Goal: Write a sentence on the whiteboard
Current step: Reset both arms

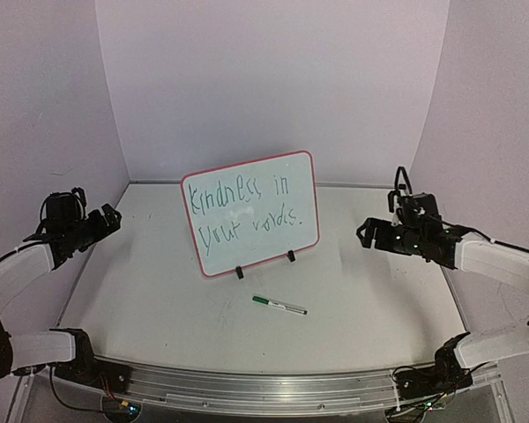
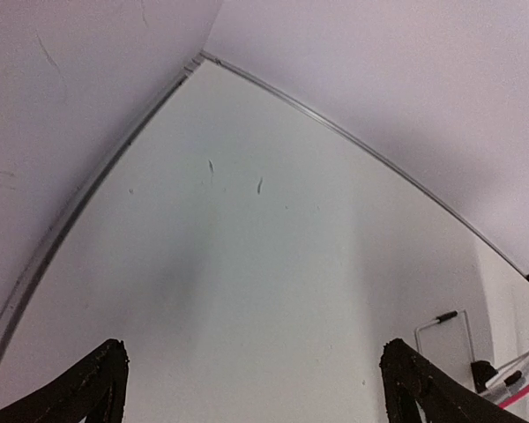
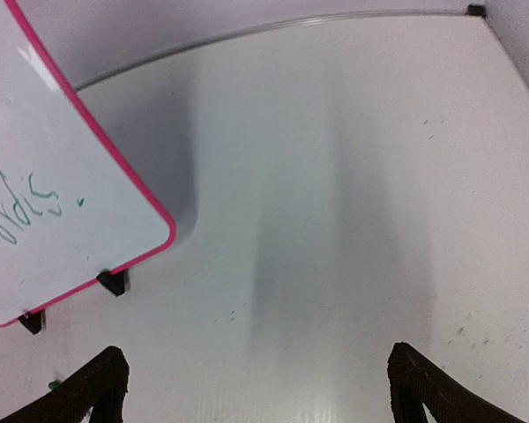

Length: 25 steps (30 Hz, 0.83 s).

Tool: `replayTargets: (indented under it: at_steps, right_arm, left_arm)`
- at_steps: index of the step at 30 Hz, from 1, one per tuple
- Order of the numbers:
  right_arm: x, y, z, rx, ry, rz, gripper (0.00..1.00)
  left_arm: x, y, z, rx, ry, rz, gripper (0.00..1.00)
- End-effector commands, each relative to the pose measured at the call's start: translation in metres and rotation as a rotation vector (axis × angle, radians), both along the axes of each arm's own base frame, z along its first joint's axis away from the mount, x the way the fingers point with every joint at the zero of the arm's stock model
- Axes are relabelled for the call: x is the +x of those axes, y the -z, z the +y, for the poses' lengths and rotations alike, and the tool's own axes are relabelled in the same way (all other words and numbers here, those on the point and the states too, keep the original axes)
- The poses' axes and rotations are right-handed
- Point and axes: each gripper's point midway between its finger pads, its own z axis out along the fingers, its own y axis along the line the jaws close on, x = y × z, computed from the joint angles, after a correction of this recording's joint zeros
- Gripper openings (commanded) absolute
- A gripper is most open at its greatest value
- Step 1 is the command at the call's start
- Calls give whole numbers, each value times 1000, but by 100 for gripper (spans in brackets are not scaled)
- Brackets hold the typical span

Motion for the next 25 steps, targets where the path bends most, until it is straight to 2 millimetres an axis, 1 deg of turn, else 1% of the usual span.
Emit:
replayTargets:
  at_steps: [1,2,3,4,5,6,7,8,10,11,12,14,17,23,25]
  right_arm:
    - [10,-46,-41,-59,92,-264,98]
    - [7,-53,-50,-68,120,-329,98]
    - [5,-53,-57,-81,140,-364,98]
    - [2,-57,-61,-83,150,-398,98]
    - [-2,-56,-67,-96,169,-441,98]
    - [-5,-53,-70,-104,174,-459,98]
    - [-7,-54,-73,-109,188,-479,98]
    - [-10,-46,-78,-124,199,-478,98]
    - [-13,-38,-81,-143,208,-475,98]
    - [-15,-29,-83,-155,209,-464,98]
    - [-15,-26,-83,-157,208,-465,98]
    - [-17,-27,-82,-153,197,-472,98]
    - [-18,-28,-84,-157,205,-479,98]
    - [-18,-28,-83,-160,199,-481,98]
    - [-19,-28,-84,-161,201,-482,98]
  left_arm:
    - [8,-46,35,175,-148,-261,99]
    - [7,-44,36,206,-146,-306,100]
    - [5,-41,37,226,-151,-337,99]
    - [4,-37,39,245,-154,-346,99]
    - [5,-27,37,273,-135,-345,99]
    - [6,-22,36,281,-126,-347,99]
    - [7,-14,36,281,-118,-336,99]
    - [9,-9,32,278,-94,-338,100]
    - [12,-3,25,276,-54,-340,99]
    - [15,0,21,273,-28,-334,99]
    - [17,1,20,273,-25,-329,100]
    - [19,8,17,278,-11,-312,99]
    - [20,10,18,289,-13,-297,100]
    - [16,10,21,304,-28,-302,100]
    - [16,10,24,302,-50,-288,100]
